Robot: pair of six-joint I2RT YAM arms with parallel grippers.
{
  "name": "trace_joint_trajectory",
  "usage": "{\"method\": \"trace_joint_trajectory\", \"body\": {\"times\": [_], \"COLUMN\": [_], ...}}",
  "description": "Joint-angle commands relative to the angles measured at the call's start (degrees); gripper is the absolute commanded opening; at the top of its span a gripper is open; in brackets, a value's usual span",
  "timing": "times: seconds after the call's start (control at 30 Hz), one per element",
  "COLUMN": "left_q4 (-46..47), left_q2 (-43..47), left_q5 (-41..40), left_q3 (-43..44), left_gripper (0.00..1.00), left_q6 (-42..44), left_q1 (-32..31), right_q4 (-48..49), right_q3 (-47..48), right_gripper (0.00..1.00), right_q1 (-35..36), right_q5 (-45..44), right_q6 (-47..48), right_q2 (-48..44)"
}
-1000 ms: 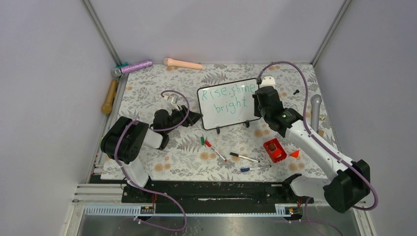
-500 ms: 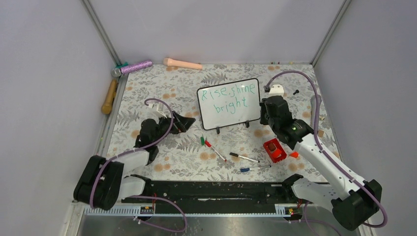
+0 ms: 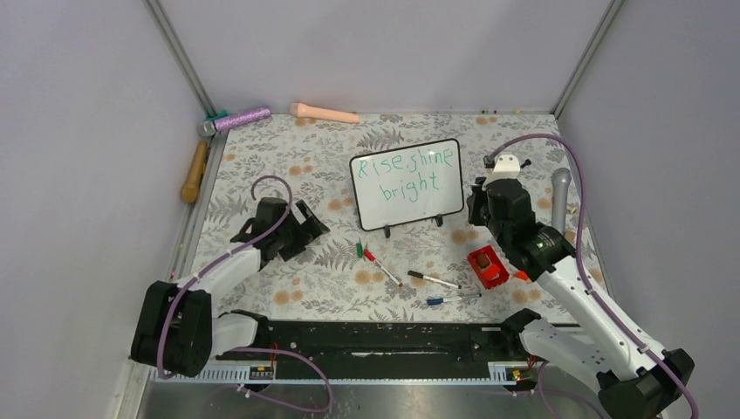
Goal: Write a sentence on the whiteboard
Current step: Pick up the pen cap from the center of the board.
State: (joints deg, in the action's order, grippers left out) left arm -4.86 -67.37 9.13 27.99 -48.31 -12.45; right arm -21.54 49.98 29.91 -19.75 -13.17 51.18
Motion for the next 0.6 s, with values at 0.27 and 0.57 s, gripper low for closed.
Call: {"method": "trace_joint_trajectory", "body": {"times": [0.27, 0.57], "left_q4": [-19.15, -20.92], "left_q2": [0.21, -10.69], "left_q5": [-13.53, -19.53], "left_q3": [9.05, 17.90], "left_gripper": [0.87, 0.83], "left_q6": [-12.09, -13.27], "left_q1": [-16.24, -24.48], "right_q4": [-0.66, -0.78], "right_q3": [-3.34, -6.28], "right_gripper": [0.00, 0.00], "right_q1": [-0.38, -0.39], "right_q5": [8.76, 12.00], "right_q6": [-2.79, -4.43], "right_q2": [-4.22, -10.73]}}
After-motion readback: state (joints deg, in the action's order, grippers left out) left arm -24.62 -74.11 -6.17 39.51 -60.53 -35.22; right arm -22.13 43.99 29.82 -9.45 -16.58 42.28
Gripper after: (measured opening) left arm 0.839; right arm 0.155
